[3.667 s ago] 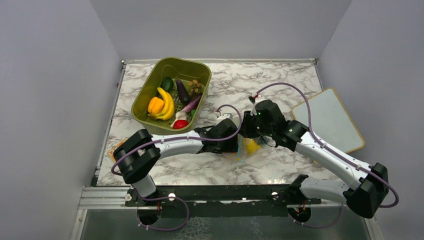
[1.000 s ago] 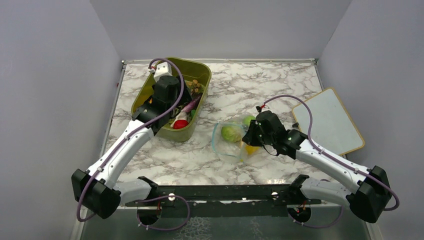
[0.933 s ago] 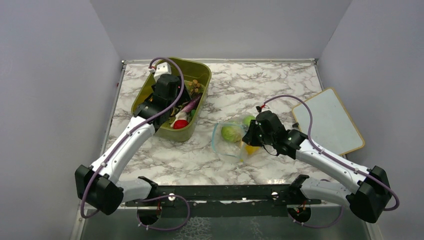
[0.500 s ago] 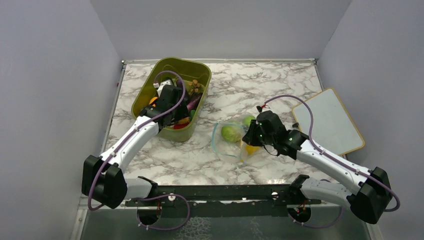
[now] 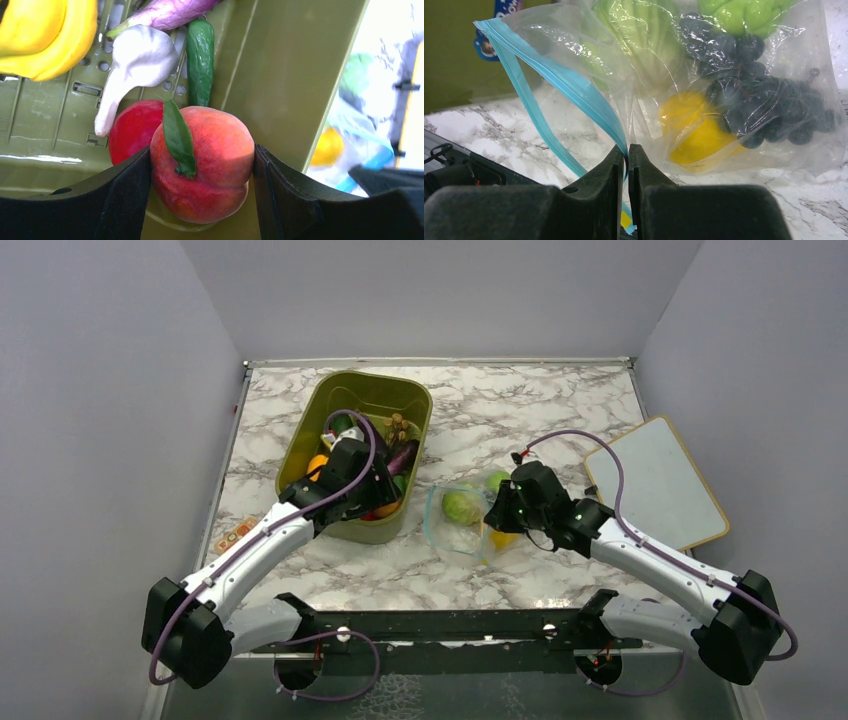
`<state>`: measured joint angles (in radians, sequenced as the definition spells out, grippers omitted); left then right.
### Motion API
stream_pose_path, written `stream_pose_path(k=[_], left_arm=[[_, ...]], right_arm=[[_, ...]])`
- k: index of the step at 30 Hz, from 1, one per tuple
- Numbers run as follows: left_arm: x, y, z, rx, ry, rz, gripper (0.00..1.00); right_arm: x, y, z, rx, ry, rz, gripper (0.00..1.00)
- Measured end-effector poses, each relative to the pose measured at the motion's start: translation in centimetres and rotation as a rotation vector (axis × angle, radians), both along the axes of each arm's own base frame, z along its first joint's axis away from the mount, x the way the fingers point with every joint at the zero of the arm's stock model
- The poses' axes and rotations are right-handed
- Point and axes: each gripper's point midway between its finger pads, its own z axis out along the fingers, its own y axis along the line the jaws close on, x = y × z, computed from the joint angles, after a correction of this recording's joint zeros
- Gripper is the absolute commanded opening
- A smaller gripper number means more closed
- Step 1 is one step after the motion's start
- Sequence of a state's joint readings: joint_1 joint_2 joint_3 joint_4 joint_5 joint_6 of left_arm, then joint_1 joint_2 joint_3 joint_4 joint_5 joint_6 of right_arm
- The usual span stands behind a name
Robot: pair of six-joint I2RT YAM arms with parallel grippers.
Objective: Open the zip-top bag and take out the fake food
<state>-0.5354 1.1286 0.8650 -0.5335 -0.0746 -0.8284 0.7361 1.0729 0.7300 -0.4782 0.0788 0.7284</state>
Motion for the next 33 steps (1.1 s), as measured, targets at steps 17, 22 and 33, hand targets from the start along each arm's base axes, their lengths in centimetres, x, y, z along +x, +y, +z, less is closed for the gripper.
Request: stream_pose_path(k=[17,22,33], left_arm=[[-0.6,-1.3,4.9,0.062,-0.097,-0.044,0.0],[4.0,0.7,6.7,0.106,-0.156,0.026,0.0],[12.8,2.0,3.2,0.243,-0.105,0.043,0.01]], right_arm=[[-0.1,0.1,-0.3,-0.004,0.01,0.004,0.1],[-0.1,0.1,0.1,0.005,0.0,0.004,0.1],[-0.1,0.0,0.1,0.002,-0.002,0.009,0.09]])
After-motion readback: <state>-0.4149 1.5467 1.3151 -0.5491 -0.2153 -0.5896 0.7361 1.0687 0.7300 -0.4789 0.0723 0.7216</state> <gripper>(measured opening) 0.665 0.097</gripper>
